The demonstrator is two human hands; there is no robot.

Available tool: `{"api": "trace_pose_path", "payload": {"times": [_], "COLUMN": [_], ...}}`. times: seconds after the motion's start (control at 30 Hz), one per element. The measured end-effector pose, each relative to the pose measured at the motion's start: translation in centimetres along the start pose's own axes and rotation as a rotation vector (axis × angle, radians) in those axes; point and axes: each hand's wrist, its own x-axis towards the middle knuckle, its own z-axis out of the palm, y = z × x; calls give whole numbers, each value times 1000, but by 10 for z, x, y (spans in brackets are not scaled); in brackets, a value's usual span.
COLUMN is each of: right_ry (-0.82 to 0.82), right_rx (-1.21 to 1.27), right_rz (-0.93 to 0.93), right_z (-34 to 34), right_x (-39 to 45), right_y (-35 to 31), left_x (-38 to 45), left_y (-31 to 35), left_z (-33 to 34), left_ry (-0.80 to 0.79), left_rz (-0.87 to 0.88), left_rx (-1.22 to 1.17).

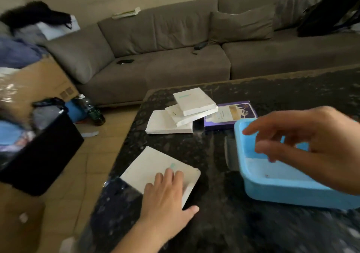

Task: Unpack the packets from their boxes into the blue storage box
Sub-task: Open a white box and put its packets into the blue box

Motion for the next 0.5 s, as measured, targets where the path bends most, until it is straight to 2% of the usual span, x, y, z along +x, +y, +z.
{"api": "trace_pose_path", "payload": {"times": [0.1,0.2,0.3,0.4,0.5], "right_ry": [-10,-119,-130,-63,38], "right_rx": [173,221,225,451,582], "right_rz": [2,221,482,686,747], "right_z": [41,101,163,203,225], "right_x": [-14,-18,-16,-2,10], "right_y": [-35,-35,-21,-20,-28], "left_x": [-10,-14,-15,-20,-27], "left_y": [-6,-15,-33,-45,-44], "left_z": [-3,-9,-17,-12,-1], "left_ry": [137,196,240,365,449], "left_rz": [16,1,-130,-221,-243], "left_rx": [23,-31,-214,-371,-460]}}
